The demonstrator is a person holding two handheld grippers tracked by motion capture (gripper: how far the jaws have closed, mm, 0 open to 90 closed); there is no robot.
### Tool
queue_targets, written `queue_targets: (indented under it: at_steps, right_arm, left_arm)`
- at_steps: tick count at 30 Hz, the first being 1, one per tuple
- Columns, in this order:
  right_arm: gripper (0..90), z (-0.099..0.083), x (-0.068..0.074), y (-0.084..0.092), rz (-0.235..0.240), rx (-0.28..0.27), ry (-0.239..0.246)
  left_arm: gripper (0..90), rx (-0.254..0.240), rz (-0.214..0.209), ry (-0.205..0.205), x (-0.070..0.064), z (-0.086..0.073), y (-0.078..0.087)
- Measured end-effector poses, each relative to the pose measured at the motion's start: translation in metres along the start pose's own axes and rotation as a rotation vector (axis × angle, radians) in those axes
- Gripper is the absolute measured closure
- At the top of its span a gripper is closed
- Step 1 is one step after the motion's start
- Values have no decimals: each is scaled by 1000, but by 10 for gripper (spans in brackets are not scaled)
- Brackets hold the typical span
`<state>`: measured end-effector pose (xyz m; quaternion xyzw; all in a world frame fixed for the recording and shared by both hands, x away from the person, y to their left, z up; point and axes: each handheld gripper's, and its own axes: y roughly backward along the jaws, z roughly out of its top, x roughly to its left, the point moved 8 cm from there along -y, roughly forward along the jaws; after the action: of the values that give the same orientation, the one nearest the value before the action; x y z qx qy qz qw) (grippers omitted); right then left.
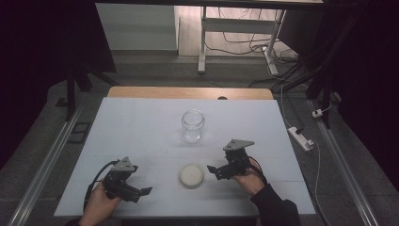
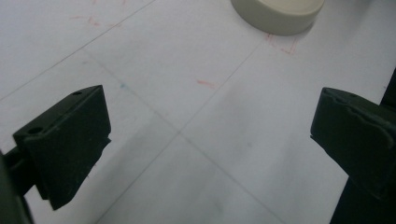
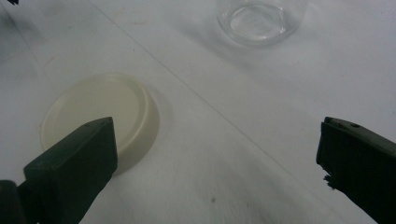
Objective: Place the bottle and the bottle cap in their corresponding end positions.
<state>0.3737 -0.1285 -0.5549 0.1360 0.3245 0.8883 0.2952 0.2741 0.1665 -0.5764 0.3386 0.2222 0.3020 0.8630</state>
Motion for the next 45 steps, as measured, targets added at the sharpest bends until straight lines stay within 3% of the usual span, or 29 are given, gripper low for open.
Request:
queue_targets:
  at_steps: [6, 31, 45]
  right_arm:
    - [0, -14, -3, 13, -29, 10, -2]
    - [0, -78, -15, 86, -114, 23, -110]
    - [0, -96, -19, 121, -126, -41, -231]
  left_arm:
    - [0, -9, 26, 27, 4, -10, 10]
    - [0, -35, 112, 128, 17, -48, 45]
    - [0, -16, 166, 177, 22, -70, 59]
